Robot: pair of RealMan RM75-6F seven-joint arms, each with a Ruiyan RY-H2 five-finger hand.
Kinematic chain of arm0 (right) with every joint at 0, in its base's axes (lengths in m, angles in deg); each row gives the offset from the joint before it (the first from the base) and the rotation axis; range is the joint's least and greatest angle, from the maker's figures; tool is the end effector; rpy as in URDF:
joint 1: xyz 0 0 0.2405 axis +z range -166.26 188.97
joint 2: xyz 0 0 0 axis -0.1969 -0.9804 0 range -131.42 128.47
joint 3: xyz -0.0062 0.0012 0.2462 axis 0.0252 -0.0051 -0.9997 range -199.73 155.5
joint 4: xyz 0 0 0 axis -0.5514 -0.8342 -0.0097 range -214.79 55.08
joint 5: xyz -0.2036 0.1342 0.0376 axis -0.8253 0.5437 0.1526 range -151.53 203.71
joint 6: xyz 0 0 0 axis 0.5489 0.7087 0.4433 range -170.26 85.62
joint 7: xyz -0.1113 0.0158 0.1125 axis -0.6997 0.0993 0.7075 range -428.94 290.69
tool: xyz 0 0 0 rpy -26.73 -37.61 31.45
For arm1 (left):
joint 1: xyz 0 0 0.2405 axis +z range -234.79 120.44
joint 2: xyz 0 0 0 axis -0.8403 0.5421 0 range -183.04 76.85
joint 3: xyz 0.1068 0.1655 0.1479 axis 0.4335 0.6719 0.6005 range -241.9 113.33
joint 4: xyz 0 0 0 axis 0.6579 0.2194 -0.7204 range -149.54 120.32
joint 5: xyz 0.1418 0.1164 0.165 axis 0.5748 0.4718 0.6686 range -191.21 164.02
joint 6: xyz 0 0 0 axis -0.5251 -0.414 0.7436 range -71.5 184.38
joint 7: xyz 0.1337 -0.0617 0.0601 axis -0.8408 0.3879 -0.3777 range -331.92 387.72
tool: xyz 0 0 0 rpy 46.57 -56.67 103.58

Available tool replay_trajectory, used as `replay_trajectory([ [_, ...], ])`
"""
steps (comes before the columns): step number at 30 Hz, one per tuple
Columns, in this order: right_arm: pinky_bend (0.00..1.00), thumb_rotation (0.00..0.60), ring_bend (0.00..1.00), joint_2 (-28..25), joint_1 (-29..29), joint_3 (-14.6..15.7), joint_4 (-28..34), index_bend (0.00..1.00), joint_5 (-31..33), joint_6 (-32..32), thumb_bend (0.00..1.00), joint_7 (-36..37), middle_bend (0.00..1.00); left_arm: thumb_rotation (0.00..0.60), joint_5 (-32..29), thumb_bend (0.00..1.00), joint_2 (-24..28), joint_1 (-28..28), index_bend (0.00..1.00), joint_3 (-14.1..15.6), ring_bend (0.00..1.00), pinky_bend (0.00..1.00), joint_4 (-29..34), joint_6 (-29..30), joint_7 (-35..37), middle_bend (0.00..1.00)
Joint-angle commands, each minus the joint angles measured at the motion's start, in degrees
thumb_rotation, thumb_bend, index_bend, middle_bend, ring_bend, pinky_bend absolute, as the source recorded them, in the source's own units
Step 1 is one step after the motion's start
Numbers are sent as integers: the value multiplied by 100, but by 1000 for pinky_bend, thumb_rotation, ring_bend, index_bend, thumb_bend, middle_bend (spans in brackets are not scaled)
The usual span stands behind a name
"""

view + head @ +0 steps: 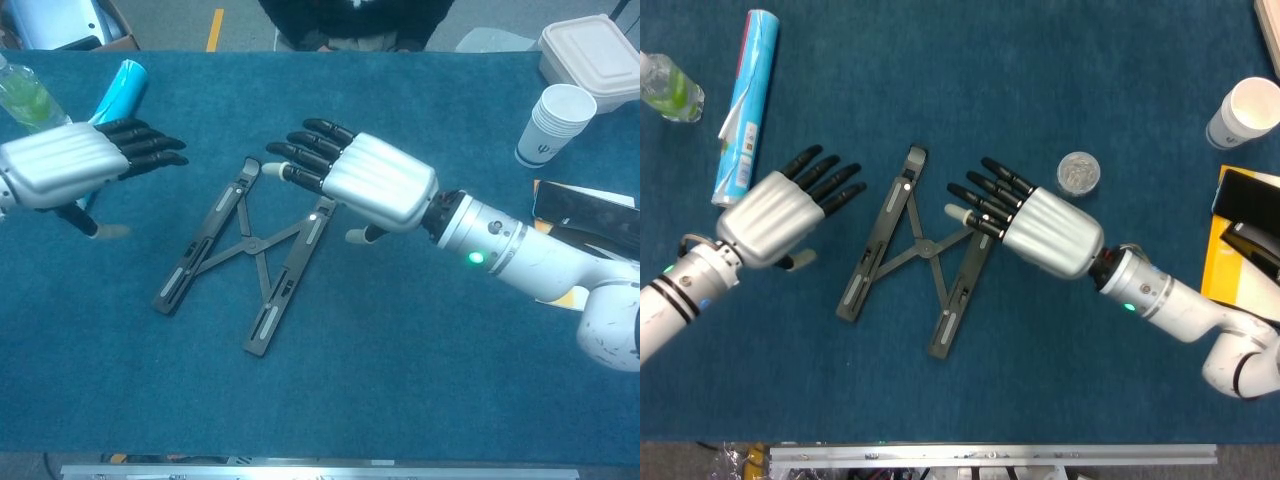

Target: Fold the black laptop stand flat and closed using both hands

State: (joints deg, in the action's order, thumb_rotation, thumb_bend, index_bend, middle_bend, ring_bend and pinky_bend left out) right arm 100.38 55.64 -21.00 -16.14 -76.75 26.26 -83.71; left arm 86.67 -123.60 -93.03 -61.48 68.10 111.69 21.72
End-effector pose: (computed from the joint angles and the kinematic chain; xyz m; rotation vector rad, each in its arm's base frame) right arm -0.1068 -0.2979 -0.1162 2.2298 -0.1697 1.1786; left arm -0.2306 0.3047 0.0055 -2.2745 -0.4987 -0.7055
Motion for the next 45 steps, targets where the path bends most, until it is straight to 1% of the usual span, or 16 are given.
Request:
replay_trajectory([
  [1, 12, 600, 0, 128, 42, 33, -152, 0, -48, -61, 0, -11, 0, 462, -67, 223, -130, -74, 0, 14, 0, 0, -97, -111, 13, 0],
  [4, 6, 600, 0, 258, 87, 45, -295, 0, -76, -114, 0, 3, 0, 405, -137, 223, -213, -115, 0, 18, 0, 0, -156, -170, 13, 0],
  [8, 1, 600, 0, 450, 141, 50, -500, 0, -64, -217, 0, 60, 0, 369, -247, 223, -319, -152, 0, 17, 0, 0, -207, -221, 67, 0],
  [17, 0, 600, 0, 828, 296, 84, -890, 0, -163, -289, 0, 152, 0, 361, -390, 223, -556, -233, 0, 42, 0, 0, -338, -307, 109, 0],
  [26, 0, 600, 0, 1000, 352, 70, -1214, 0, -98, -341, 0, 282, 0, 345, -514, 223, -681, -251, 0, 105, 0, 0, -386, -347, 181, 0],
  [39, 0, 600, 0, 1425, 504, 36, -1835, 0, -79, -323, 0, 484, 0, 344, -660, 222, -767, -313, 0, 143, 0, 0, -369, -418, 381, 0],
  [45, 0, 600, 0, 1550, 554, 35, -2008, 0, -67, -292, 0, 543, 0, 343, -697, 222, -831, -337, 0, 169, 0, 0, -356, -449, 450, 0],
])
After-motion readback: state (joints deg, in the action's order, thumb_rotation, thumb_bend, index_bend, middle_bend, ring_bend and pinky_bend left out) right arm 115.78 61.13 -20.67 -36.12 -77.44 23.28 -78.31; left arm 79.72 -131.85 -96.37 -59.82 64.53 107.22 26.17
